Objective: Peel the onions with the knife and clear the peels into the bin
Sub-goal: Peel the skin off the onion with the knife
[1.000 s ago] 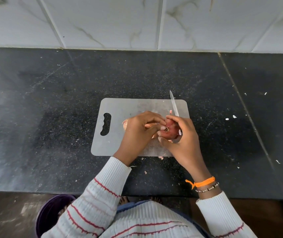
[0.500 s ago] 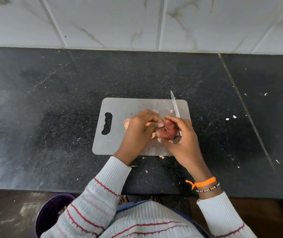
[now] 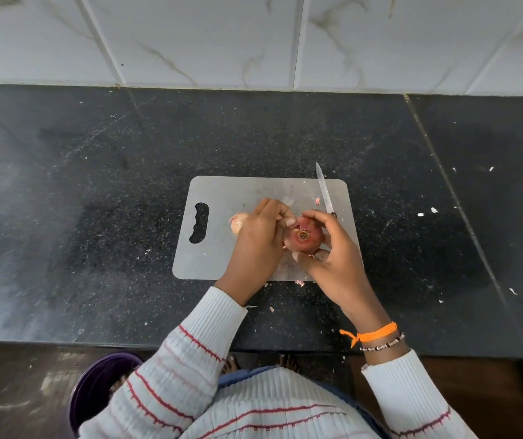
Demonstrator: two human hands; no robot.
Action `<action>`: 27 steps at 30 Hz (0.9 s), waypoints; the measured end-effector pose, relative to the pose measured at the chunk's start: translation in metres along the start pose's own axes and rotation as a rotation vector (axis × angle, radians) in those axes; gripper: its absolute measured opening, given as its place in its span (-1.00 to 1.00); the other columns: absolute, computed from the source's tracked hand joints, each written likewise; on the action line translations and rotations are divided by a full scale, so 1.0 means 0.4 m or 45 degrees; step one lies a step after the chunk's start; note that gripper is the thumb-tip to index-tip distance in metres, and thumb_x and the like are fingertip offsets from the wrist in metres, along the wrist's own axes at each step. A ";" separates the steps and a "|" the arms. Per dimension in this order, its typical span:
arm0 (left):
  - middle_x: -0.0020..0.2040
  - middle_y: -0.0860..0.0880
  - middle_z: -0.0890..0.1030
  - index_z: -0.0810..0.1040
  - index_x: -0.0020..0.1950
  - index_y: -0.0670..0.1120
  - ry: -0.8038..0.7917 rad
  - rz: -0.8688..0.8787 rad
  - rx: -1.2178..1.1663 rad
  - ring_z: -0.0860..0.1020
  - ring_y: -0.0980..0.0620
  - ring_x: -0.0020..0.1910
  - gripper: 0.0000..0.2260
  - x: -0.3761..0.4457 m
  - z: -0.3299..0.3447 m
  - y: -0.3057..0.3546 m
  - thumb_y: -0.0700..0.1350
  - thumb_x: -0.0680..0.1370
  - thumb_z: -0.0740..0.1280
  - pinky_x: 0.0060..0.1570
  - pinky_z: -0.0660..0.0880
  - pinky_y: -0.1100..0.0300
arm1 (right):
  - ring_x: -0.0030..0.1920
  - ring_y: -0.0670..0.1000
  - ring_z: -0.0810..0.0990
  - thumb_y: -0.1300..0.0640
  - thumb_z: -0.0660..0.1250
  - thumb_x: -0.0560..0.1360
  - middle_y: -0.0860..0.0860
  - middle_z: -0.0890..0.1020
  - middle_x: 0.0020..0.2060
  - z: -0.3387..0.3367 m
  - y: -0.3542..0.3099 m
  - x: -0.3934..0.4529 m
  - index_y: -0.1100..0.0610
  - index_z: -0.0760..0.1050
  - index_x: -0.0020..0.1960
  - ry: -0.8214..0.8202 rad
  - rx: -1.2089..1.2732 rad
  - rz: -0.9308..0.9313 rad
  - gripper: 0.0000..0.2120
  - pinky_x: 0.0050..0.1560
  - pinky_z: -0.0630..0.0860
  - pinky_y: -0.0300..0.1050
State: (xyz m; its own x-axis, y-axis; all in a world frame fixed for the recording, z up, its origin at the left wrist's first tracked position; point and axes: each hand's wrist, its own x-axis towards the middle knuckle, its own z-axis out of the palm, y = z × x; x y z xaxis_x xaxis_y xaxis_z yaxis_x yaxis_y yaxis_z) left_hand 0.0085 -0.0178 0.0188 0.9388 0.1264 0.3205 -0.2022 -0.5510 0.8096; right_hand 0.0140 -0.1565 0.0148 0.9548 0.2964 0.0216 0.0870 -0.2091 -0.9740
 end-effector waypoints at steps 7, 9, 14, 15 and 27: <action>-0.20 -0.12 0.54 0.39 -0.08 -0.20 0.011 -0.490 -0.438 0.55 -0.03 -0.22 -0.86 0.006 -0.007 0.021 -0.32 0.62 0.09 -0.30 0.59 0.17 | 0.05 -0.16 0.58 0.53 0.38 0.33 -0.06 0.50 0.12 -0.015 0.002 -0.006 0.00 0.41 0.17 -0.044 0.310 0.068 -0.42 0.05 0.54 -0.22; -0.24 -0.11 0.51 0.37 -0.06 -0.22 0.023 -0.666 -0.705 0.49 0.02 -0.29 -0.85 0.006 -0.003 0.031 -0.32 0.64 0.04 -0.33 0.54 0.20 | 0.02 -0.14 0.58 0.53 0.38 0.33 -0.01 0.50 0.12 -0.021 0.006 -0.004 0.01 0.42 0.15 -0.018 0.373 0.079 -0.43 0.06 0.53 -0.21; -0.08 -0.06 0.59 0.48 -0.04 -0.10 0.003 -0.642 -0.583 0.59 0.03 -0.09 -0.76 -0.001 0.013 0.016 -0.42 0.54 0.19 -0.08 0.61 -0.03 | 0.14 0.02 0.56 0.35 0.48 0.33 0.08 0.48 0.21 -0.028 0.027 0.004 -0.03 0.48 0.20 0.035 0.270 0.116 -0.47 0.17 0.53 -0.03; -0.07 -0.01 0.59 0.51 0.00 -0.07 -0.009 -0.547 -0.462 0.59 0.03 -0.03 -0.74 0.001 0.015 0.011 -0.42 0.52 0.22 -0.06 0.60 -0.01 | 0.16 0.02 0.56 0.33 0.48 0.35 0.05 0.50 0.21 -0.028 0.030 0.005 -0.04 0.48 0.23 0.026 0.254 0.134 -0.46 0.19 0.52 0.01; -0.14 -0.02 0.68 0.69 -0.10 -0.15 -0.119 -0.124 -0.152 0.60 0.22 -0.24 -0.88 0.010 -0.009 0.010 -0.22 0.38 0.50 -0.15 0.51 0.37 | 0.12 0.00 0.56 0.29 0.46 0.29 0.00 0.58 0.10 -0.038 0.024 0.009 0.00 0.46 0.12 -0.055 0.364 0.230 -0.54 0.14 0.51 -0.10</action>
State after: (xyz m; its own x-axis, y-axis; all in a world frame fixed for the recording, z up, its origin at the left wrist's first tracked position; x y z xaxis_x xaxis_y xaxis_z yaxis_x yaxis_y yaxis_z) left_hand 0.0104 -0.0165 0.0251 0.9763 0.0939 0.1950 -0.1354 -0.4377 0.8889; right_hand 0.0225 -0.1716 0.0088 0.9340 0.3192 -0.1605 -0.1714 0.0062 -0.9852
